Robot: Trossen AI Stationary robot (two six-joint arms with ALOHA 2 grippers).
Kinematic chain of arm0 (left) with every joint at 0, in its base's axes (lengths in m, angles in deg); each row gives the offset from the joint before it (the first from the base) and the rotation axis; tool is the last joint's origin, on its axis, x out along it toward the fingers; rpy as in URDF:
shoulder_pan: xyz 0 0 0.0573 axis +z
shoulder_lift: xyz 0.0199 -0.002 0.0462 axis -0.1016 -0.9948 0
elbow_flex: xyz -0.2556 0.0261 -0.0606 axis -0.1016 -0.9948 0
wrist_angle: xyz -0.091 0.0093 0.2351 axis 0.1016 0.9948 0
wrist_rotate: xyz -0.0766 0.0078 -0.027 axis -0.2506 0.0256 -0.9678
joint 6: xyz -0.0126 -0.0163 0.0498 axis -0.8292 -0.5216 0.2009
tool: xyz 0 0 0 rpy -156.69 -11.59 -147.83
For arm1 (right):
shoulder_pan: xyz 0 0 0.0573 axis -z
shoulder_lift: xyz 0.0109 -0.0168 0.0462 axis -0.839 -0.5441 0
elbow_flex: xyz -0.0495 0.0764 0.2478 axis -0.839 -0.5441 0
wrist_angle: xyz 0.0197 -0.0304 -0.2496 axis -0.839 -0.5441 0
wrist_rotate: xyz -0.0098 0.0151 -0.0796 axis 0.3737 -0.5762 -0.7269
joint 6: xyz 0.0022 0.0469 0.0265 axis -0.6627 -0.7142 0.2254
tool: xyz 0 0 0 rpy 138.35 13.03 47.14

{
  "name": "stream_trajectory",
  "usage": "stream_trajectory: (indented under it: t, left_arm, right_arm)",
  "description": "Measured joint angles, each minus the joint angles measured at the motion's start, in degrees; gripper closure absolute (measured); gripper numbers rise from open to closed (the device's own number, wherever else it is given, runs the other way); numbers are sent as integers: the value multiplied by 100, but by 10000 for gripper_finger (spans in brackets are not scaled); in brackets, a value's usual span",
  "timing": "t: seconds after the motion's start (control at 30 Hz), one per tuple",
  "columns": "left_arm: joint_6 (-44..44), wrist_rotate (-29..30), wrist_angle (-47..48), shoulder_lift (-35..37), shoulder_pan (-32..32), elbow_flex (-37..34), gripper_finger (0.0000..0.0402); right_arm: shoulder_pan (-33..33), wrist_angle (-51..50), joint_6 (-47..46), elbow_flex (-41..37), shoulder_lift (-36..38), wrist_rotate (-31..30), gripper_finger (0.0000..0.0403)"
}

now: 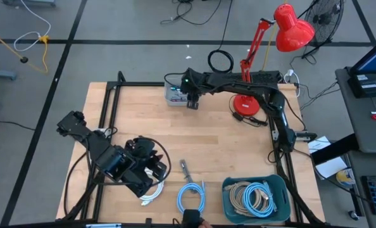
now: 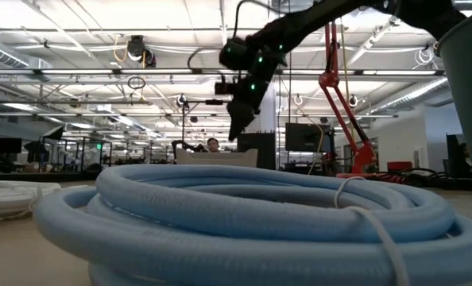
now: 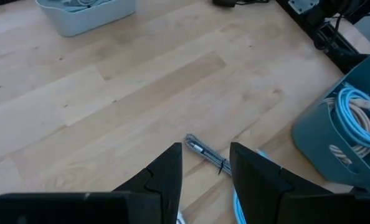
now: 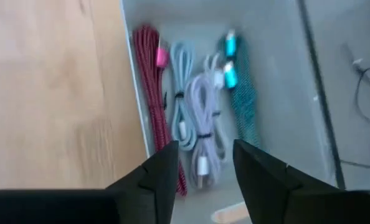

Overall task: Pick & Place USB Port
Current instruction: Put the white hdmi cable into the blue bin

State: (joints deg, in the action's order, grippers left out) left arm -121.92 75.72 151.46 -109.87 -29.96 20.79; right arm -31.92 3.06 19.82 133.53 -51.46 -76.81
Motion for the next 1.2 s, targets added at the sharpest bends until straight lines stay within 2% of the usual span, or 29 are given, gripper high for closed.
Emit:
stream_trajectory:
  t: [0.3,0.6,0.77,0.93,1.07,1.2]
  left_arm:
    - [397,-80,161,0,46,2,266]
    - [918,-951,653,2,61,-77,266]
    - [970,-1465,632,-4,83,-391,266]
    - [865,-1927,151,-6,79,-1105,266]
    - [512,-2242,116,-7,44,-1649,266]
    - [231,-2610,-30,-7,32,-2204,266]
  right_arm:
    - [-677,-358,-494,4,1188,16,251]
    - [-1866,-1392,-1634,-171,2552,22,252]
    - [-2560,-1499,-2731,-965,3455,-28,253]
    - [-3288,-1224,-3929,-2104,4396,-649,245]
    - [-3770,-708,-4923,-2976,4990,-783,239]
    - [-4243,-32,-5484,-3574,5385,-791,235]
